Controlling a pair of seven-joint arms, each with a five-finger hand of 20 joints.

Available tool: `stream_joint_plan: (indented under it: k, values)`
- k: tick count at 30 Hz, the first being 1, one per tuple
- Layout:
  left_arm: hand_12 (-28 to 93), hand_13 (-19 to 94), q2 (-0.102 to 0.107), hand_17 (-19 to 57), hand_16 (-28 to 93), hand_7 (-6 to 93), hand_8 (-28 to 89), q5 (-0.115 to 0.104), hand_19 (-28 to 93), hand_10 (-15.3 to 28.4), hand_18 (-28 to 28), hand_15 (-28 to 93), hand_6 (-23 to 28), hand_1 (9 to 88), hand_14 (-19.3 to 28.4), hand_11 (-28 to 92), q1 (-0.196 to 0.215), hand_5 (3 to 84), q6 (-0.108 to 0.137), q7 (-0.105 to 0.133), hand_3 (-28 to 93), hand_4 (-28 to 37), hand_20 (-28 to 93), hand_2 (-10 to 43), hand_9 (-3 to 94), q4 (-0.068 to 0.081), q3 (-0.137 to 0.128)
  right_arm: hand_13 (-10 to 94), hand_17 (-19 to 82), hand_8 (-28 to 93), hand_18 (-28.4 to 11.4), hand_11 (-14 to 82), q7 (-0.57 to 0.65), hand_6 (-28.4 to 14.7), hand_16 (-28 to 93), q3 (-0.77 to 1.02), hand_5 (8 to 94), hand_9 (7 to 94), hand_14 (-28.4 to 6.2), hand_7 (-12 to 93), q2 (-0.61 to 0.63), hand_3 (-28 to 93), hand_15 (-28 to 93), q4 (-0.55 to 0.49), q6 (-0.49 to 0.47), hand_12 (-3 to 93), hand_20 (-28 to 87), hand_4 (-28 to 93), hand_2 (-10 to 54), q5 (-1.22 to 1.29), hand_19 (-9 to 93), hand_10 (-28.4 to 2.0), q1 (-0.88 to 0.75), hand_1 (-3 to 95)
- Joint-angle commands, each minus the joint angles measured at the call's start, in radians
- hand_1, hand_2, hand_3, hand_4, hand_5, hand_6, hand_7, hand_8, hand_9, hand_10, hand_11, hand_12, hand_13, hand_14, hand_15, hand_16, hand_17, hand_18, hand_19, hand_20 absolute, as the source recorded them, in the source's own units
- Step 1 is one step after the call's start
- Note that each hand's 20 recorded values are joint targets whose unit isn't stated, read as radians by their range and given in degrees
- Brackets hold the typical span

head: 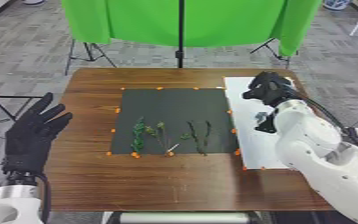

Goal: Arrange flowers

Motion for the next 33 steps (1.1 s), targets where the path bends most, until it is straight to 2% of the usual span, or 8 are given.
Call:
stream_joint_plan:
  k: [1, 8, 9, 11, 18, 22, 27, 33]
  values:
    - [11, 24, 0.001, -9.7, -7, 13.5, -10, -0.009, 51, 17.8, 23.4, 47, 6.2, 22.2, 24.9, 21, -0.01, 34.5, -0.008, -0.005, 80, -27.1, 17, 5.7, 32.6, 0.016, 0.011, 57, 19, -13, -27.1, 31.8, 0.016, -1.8, 10, 0.025, 52.4, 60.4, -13.9, 19, 0.081, 80, 71, 0.038, -0.119, 14.7, 40, -25, -6.6, -0.04, 79, -18.9, -0.07, 28.6]
    - [11, 24, 0.002, -9.7, -7, 13.7, -11, -0.008, 51, 17.9, 23.4, 47, 6.1, 22.6, 24.9, 21, -0.017, 34.2, -0.014, -0.01, 80, -26.9, 17, 5.7, 32.6, 0.019, 0.021, 55, 19, -14, -27.9, 31.3, 0.022, 0.2, 10, -0.069, 50.9, 59.2, -14.7, 20, 0.071, 80, 71, 0.075, -0.116, 14.9, 41, -26, -8.3, -0.081, 79, -18.7, -0.04, 28.8]
    - [11, 24, -0.005, -9.7, -7, 13.7, -11, 0.0, 51, 17.9, 23.4, 47, 6.1, 22.8, 24.9, 21, -0.012, 34.2, -0.029, -0.016, 80, -26.7, 17, 5.6, 32.7, 0.019, 0.016, 55, 19, -14, -27.9, 31.4, 0.02, 0.2, 10, -0.075, 50.8, 59.2, -14.7, 20, 0.068, 80, 71, 0.08, -0.116, 14.9, 41, -26, -8.4, -0.084, 78, -18.6, -0.038, 28.8]
    - [11, 24, -0.011, -9.7, -7, 14.0, -11, 0.002, 51, 17.8, 23.4, 47, 5.9, 23.0, 24.8, 21, -0.008, 34.4, -0.029, -0.024, 80, -26.1, 17, 5.2, 32.6, 0.016, 0.016, 55, 19, -14, -27.9, 31.4, 0.032, 0.1, 9, -0.074, 50.1, 59.2, -14.7, 20, 0.053, 80, 71, 0.085, -0.168, 14.8, 42, -26, -8.4, -0.056, 78, -18.5, -0.027, 28.9]
    - [11, 24, -0.017, -9.7, -7, 14.0, -11, -0.004, 51, 17.9, 23.3, 47, 6.0, 23.5, 24.8, 21, -0.009, 34.4, -0.029, -0.019, 80, -25.7, 17, 5.1, 32.6, 0.022, 0.026, 56, 19, -14, -28.1, 32.2, 0.046, 1.0, 9, -0.197, 49.7, 59.2, -14.2, 20, 0.067, 80, 71, 0.131, -0.108, 14.8, 43, -26, -8.7, -0.108, 78, -17.9, 0.042, 29.9]
    - [11, 24, -0.014, -9.7, -7, 13.8, -11, -0.01, 51, 17.8, 23.3, 47, 6.2, 23.5, 24.7, 21, -0.005, 34.5, -0.025, -0.005, 80, -25.6, 17, 5.1, 32.7, 0.023, 0.028, 63, 22, -14, -26.9, 34.2, 0.054, 2.7, 11, -0.366, 59.9, 68.4, -10.9, 24, 0.106, 79, 68, 0.171, 0.073, 15.4, 43, -28, -9.4, -0.174, 79, -14.3, 0.127, 37.2]
    - [11, 24, -0.012, -9.7, -7, 13.7, -10, -0.012, 51, 17.9, 23.3, 47, 6.3, 23.6, 24.8, 22, 0.002, 34.5, -0.022, -0.002, 80, -25.6, 17, 5.1, 32.8, 0.019, 0.025, 75, 30, -3, -22.6, 20.4, 0.03, 3.2, 20, -0.411, 76.8, 88.5, -3.9, 35, 0.128, 69, 66, 0.181, 0.147, 35.4, 42, -28, -9.5, -0.217, 87, -5.5, 0.139, 54.8]
    - [11, 24, 0.004, -9.7, -7, 13.8, -10, -0.015, 51, 17.8, 23.3, 47, 6.3, 23.4, 24.8, 22, 0.015, 34.4, -0.014, 0.012, 80, -25.6, 17, 5.0, 32.9, 0.007, 0.01, 80, 33, 1, -22.5, 18.2, 0.004, 2.4, 20, -0.305, 82.9, 93.2, -3.2, 28, 0.108, 68, 64, 0.101, 0.191, 36.7, 41, -28, -9.5, -0.256, 90, -4.1, 0.083, 58.3]
